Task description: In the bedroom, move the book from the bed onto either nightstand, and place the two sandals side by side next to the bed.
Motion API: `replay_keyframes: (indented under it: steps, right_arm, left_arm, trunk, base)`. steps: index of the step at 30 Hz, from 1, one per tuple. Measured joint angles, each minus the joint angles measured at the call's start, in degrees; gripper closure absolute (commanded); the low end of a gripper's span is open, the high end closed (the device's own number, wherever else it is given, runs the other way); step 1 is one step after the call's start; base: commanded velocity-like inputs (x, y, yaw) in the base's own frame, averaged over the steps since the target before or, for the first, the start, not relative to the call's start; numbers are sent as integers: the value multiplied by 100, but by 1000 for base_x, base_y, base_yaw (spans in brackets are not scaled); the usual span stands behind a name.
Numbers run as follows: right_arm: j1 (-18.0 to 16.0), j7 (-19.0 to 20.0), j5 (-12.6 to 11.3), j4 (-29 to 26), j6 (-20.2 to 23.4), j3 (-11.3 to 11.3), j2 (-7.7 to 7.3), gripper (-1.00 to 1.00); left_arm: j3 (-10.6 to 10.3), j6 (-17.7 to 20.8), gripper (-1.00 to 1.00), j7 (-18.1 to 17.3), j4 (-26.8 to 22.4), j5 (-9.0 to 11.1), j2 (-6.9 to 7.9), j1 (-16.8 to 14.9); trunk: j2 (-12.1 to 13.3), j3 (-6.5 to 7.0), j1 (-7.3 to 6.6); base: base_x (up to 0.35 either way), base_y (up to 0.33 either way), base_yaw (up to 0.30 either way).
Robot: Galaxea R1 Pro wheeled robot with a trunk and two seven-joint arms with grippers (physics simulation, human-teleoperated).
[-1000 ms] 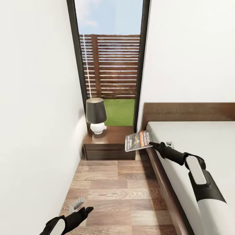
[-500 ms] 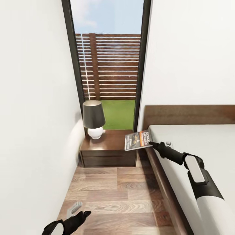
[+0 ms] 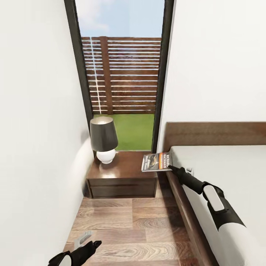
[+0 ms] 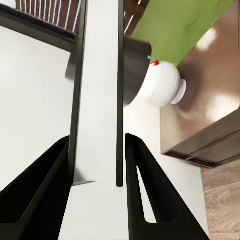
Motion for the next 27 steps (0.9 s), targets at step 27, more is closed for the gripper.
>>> replay_keyframes:
  steps: [27]
  right_arm:
    - [-917,-47,326,1581,-51,791,241,100]
  left_arm:
    - [86,-11,-100,-105,334,56,79,150]
  trunk:
    - [0,0,0]
  base:
    - [326,0,0]
